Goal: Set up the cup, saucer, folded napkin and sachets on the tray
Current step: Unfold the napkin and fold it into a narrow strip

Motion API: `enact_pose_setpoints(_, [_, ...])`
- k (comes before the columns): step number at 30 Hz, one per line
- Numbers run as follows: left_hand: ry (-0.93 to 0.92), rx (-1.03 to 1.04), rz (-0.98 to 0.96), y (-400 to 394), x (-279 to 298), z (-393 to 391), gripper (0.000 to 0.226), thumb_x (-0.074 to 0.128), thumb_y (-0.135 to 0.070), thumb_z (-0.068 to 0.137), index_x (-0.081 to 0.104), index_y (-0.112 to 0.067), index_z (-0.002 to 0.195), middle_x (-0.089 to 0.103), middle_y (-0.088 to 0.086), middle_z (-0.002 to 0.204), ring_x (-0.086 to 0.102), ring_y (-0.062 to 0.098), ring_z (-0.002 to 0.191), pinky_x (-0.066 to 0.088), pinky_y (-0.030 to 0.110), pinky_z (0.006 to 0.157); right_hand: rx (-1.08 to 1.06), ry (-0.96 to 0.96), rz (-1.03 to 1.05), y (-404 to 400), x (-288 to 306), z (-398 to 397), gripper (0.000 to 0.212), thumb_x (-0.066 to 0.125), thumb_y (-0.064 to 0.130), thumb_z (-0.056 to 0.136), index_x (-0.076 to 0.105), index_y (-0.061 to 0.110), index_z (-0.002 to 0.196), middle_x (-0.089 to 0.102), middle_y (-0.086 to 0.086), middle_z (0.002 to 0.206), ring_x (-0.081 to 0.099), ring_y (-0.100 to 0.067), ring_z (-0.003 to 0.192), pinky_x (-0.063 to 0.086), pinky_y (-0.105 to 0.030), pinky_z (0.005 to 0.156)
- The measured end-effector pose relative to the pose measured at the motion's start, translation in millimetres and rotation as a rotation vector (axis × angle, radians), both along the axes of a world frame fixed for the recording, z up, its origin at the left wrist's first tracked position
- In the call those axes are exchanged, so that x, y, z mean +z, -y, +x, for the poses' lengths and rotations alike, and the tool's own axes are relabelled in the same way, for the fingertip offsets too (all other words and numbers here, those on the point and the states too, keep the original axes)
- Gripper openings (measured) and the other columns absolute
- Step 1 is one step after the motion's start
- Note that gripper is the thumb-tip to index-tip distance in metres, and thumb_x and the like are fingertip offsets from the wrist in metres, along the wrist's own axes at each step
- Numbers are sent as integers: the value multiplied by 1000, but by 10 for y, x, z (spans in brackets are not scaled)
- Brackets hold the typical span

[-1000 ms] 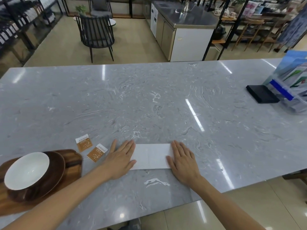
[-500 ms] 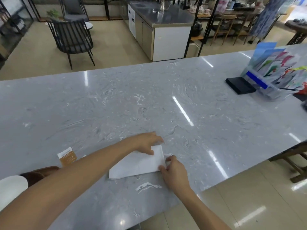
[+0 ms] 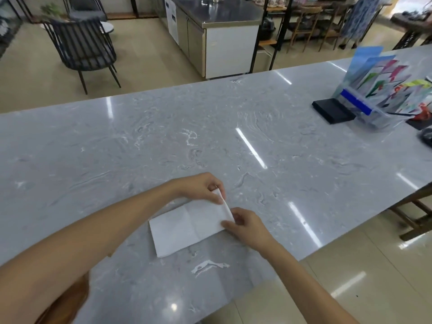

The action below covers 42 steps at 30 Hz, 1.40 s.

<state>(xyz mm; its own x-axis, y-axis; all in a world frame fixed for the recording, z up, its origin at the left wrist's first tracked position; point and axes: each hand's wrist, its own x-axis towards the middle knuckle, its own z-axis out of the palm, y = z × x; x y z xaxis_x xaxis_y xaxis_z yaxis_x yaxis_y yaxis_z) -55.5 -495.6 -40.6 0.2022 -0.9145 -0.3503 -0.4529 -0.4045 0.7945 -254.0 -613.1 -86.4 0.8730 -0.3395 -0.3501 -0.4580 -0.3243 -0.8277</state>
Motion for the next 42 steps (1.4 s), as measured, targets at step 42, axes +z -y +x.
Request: enact_pose_setpoints(42, [-179,766,-272,-1354,394,-109,10,73,-13,90,75,-11,100,79,7,88,72,16,77,59,21,64,304,230,57,-220,862,920,19,70,22,94,69,15,112,62,17,58,64,-4,65,57,-28,64])
